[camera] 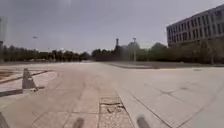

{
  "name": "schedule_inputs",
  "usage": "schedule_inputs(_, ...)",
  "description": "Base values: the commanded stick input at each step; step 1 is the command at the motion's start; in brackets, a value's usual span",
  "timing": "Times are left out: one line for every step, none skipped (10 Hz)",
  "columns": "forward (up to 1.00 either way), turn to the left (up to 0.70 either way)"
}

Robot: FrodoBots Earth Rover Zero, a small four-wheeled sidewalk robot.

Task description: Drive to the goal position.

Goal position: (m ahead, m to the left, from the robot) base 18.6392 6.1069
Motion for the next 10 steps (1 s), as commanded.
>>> schedule_inputs(0.7, 0.0)
schedule_inputs(0.7, 0.0)
schedule_inputs(0.7, 0.0)
schedule_inputs(0.7, 0.0)
schedule_inputs(0.7, 0.0)
schedule_inputs(0.7, 0.0)
schedule_inputs(0.7, 0.0)
schedule_inputs(0.7, 0.0)
schedule_inputs(0.7, 0.0)
schedule_inputs(0.7, 0.0)
